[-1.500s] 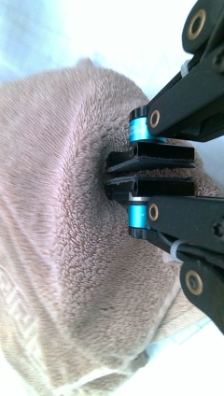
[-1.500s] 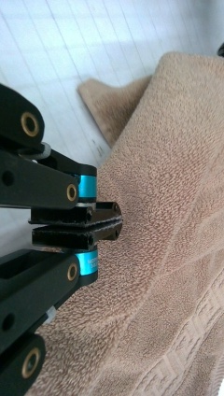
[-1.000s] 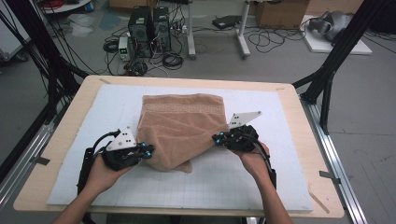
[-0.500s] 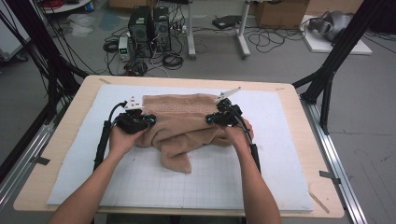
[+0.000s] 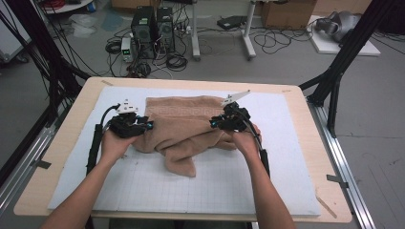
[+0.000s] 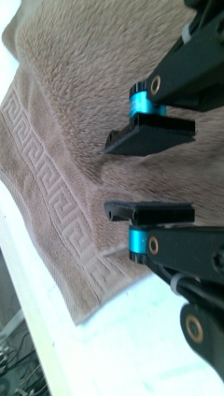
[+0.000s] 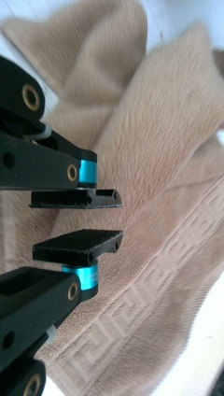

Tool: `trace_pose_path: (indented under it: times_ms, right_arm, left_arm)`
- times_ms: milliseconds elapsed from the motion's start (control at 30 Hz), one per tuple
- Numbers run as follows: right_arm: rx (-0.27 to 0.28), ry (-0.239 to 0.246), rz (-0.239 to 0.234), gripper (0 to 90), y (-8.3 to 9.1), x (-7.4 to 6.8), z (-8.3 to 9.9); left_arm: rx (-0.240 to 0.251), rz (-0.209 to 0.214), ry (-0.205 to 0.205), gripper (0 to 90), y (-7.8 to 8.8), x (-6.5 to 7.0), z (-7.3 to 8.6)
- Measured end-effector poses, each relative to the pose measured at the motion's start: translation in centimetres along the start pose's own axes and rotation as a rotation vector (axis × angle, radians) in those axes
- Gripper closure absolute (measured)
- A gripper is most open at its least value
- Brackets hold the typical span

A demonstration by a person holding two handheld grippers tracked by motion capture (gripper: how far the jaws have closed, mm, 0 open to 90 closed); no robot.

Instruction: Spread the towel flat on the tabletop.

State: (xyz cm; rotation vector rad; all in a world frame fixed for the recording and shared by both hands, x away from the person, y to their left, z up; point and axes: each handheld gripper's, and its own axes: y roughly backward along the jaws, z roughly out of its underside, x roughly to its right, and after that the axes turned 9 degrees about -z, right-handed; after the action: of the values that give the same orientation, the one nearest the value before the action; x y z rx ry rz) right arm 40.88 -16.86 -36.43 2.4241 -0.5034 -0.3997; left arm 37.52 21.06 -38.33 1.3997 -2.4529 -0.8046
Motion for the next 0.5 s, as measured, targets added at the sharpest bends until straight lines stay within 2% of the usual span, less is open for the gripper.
trace_pose_path:
  times_ms: [33,167,233,333,367,433,500]
  right_arm:
    - [0.009,0.000,-0.004,75.1,0.2,-0.3,0.1]
    - [0.038,0.051,-0.034,72.5,1.1,-2.2,1.2]
    - [0.041,0.064,-0.046,71.2,1.0,-2.9,1.8]
    - [0.018,0.075,-0.047,68.3,0.3,-3.4,2.7]
    - [0.015,0.067,-0.056,67.1,0.1,-3.5,3.0]
    - [0.015,0.059,-0.062,64.8,-0.4,-3.5,3.5]
    - [0.004,0.036,-0.072,61.7,-1.2,-3.5,3.9]
  left_arm:
    - [0.006,0.004,-0.005,63.9,0.5,0.0,0.2]
    - [0.005,0.024,-0.022,61.8,1.8,0.3,1.3]
    - [-0.001,0.034,-0.035,60.8,2.2,0.7,2.0]
    - [-0.014,0.047,-0.064,55.6,2.5,1.6,3.1]
    - [-0.025,0.060,-0.075,54.3,2.5,1.8,3.6]
    - [-0.047,0.054,-0.102,50.0,2.4,2.2,4.4]
    - [-0.071,0.068,-0.109,48.9,2.0,2.5,5.0]
